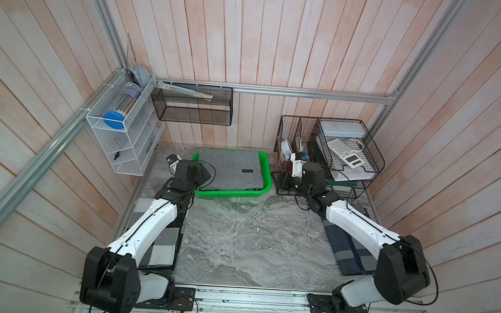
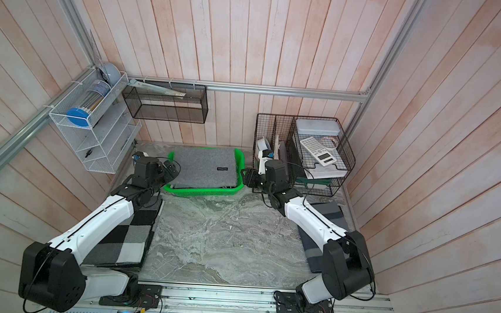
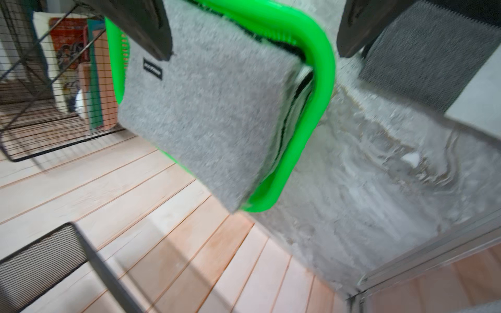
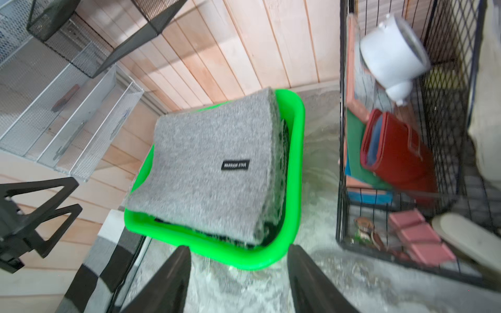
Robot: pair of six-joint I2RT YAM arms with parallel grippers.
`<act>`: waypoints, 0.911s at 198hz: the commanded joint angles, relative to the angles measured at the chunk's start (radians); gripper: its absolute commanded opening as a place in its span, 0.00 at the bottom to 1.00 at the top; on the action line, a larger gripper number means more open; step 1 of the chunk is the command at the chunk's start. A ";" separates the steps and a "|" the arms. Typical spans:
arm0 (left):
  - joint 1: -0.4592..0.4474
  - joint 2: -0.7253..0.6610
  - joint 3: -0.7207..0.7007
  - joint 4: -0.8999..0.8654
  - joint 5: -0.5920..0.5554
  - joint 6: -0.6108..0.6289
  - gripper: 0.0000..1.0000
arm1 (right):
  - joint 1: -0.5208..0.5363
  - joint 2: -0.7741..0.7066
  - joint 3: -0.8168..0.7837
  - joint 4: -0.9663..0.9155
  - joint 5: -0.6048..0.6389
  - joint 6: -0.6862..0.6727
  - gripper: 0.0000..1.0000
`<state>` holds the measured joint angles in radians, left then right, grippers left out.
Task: Put the folded scarf in the basket
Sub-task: Move the scarf to the center of the board.
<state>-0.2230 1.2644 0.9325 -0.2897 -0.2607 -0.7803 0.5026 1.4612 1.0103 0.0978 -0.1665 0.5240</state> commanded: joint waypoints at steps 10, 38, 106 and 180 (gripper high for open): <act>-0.010 -0.108 -0.126 -0.143 -0.161 -0.095 1.00 | 0.010 -0.132 -0.192 0.046 0.023 0.080 0.63; -0.010 -0.144 -0.231 -0.172 -0.247 -0.133 1.00 | 0.011 -0.221 -0.334 0.050 0.033 0.128 0.62; -0.010 0.090 -0.225 -0.253 -0.364 -0.194 0.96 | 0.016 -0.302 -0.456 -0.005 0.053 0.171 0.62; -0.010 0.211 -0.226 -0.189 -0.328 -0.156 0.85 | 0.016 -0.254 -0.450 -0.001 0.047 0.173 0.62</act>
<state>-0.2302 1.4570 0.6861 -0.5098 -0.5915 -0.9585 0.5121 1.1797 0.5529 0.1013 -0.1303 0.6880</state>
